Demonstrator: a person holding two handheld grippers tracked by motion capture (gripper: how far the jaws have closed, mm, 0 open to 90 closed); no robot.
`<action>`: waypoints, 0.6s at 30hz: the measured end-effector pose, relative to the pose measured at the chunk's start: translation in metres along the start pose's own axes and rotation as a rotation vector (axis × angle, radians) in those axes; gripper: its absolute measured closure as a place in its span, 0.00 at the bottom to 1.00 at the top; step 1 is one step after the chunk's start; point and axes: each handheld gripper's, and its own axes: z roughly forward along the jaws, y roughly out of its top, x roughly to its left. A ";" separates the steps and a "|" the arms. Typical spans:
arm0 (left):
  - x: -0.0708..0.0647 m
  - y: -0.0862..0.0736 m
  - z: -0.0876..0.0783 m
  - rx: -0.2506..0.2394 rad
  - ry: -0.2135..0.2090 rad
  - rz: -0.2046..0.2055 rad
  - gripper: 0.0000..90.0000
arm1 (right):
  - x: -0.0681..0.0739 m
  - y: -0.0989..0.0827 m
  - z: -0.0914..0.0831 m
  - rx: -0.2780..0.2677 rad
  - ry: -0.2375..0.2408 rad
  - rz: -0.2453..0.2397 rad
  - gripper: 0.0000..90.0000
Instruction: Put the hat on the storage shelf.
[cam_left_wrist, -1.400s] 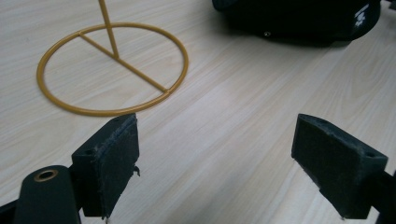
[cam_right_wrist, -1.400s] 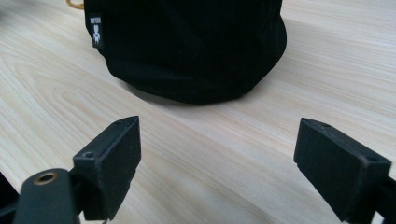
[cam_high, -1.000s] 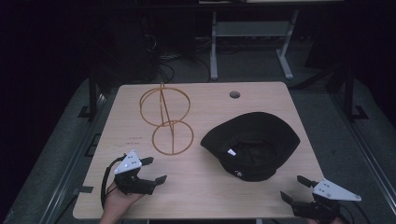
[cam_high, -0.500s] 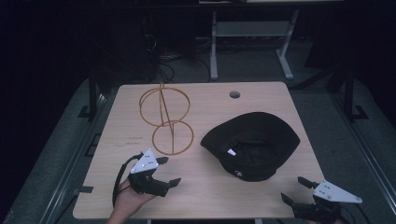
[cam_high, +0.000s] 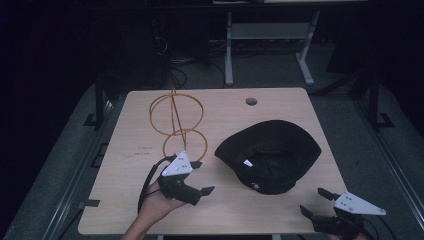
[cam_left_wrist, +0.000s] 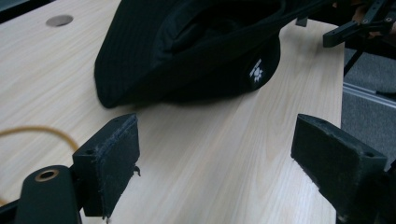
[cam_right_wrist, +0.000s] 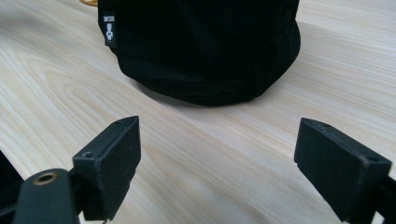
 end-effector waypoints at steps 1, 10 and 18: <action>-0.001 0.003 0.002 0.001 -0.005 0.003 0.16 | 0.000 0.000 0.000 -0.004 0.000 -0.002 0.16; -0.009 0.023 0.019 0.024 -0.043 0.053 0.16 | 0.000 0.001 -0.001 -0.013 0.004 0.004 0.16; -0.012 0.037 0.032 0.034 -0.054 0.075 0.17 | -0.001 0.001 -0.002 -0.019 0.010 -0.002 0.16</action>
